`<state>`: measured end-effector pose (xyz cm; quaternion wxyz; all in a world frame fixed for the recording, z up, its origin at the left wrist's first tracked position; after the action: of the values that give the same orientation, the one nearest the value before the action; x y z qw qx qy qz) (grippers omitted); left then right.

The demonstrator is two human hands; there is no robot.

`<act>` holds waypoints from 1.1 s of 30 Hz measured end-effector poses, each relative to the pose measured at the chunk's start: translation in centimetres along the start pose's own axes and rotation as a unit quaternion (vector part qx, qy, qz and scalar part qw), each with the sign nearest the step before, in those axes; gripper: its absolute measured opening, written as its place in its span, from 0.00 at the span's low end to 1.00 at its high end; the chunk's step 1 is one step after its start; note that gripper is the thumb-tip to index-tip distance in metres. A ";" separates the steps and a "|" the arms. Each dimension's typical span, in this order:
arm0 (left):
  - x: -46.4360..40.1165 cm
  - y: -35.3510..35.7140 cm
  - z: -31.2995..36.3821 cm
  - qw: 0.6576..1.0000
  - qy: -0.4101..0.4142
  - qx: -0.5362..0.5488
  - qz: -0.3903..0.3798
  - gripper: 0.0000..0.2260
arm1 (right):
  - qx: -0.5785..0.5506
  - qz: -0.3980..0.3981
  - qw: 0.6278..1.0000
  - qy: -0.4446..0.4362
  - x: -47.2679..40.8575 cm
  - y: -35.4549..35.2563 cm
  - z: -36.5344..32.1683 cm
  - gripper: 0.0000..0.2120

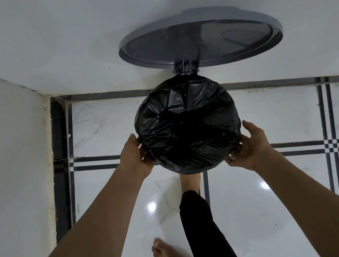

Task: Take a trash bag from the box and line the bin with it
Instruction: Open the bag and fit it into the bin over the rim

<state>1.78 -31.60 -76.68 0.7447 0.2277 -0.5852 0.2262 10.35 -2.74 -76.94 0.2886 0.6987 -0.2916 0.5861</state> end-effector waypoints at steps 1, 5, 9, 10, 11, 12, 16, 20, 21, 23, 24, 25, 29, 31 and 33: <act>-0.2 -0.3 0.0 1.000 0.001 0.007 0.000 0.17 | -0.001 -0.005 1.000 0.000 -0.1 0.1 0.0 0.25; -0.4 -1.1 -0.3 1.000 0.014 0.000 -0.007 0.19 | -0.032 -0.003 0.999 -0.010 0.0 -0.1 0.3 0.26; 0.4 -1.4 -1.2 0.999 -0.011 -0.023 -0.019 0.19 | -0.015 0.010 1.000 -0.004 0.4 -0.3 1.2 0.22; 0.7 -1.2 -1.5 0.999 -0.022 -0.015 -0.026 0.20 | -0.020 0.009 1.000 -0.006 0.6 -0.2 1.3 0.21; 0.7 -1.2 -1.7 0.999 -0.030 -0.001 -0.033 0.20 | -0.031 0.007 0.999 -0.009 0.7 -0.2 1.3 0.20; 0.7 -1.1 -1.7 0.999 -0.033 0.010 -0.038 0.21 | -0.036 0.009 0.999 -0.014 0.7 -0.1 1.3 0.20; 0.5 -0.4 -0.4 0.999 0.003 -0.003 -0.040 0.22 | 0.032 0.041 0.996 -0.068 1.1 0.1 -0.3 0.14; 1.2 0.8 2.2 0.992 0.084 -0.098 -0.007 0.15 | 0.139 0.126 0.967 -0.172 0.9 -1.1 -3.0 0.12; 1.3 1.0 2.7 0.987 0.102 -0.121 0.001 0.12 | 0.137 0.129 0.965 -0.183 0.8 -1.2 -3.4 0.13; 1.5 1.3 3.1 0.983 0.111 -0.144 0.012 0.06 | 0.128 0.124 0.970 -0.168 0.6 -1.4 -3.6 0.11; 1.4 1.2 3.1 0.985 0.105 -0.139 0.016 0.06 | 0.117 0.123 0.974 -0.152 0.7 -1.5 -3.4 0.09; 1.3 1.0 2.9 0.988 0.095 -0.122 0.019 0.06 | 0.106 0.121 0.977 -0.138 0.7 -1.5 -3.3 0.08; 0.7 -0.1 1.8 0.997 0.031 -0.060 0.039 0.10 | 0.059 0.092 0.990 -0.085 1.0 -1.0 -2.8 0.11; 0.5 0.0 1.5 0.998 0.018 -0.057 0.033 0.12 | 0.033 0.074 0.995 -0.055 1.2 -0.7 -2.8 0.13; 0.3 0.2 1.4 0.998 0.017 -0.048 0.028 0.13 | 0.019 0.067 0.997 -0.033 1.2 -0.5 -2.7 0.13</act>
<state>0.69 -32.22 -76.04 0.7579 0.1713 -0.5889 0.2225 9.17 -0.49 -75.38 0.2258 0.7020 -0.3363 0.5858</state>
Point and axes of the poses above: each hand's wrist, its own x-axis away from the middle knuckle, its own y-axis out of the palm, z = x × y, the point moved 7 cm from there along -x, towards the middle knuckle, and after that the axes turned 6 degrees about x, right-handed, at the moved point
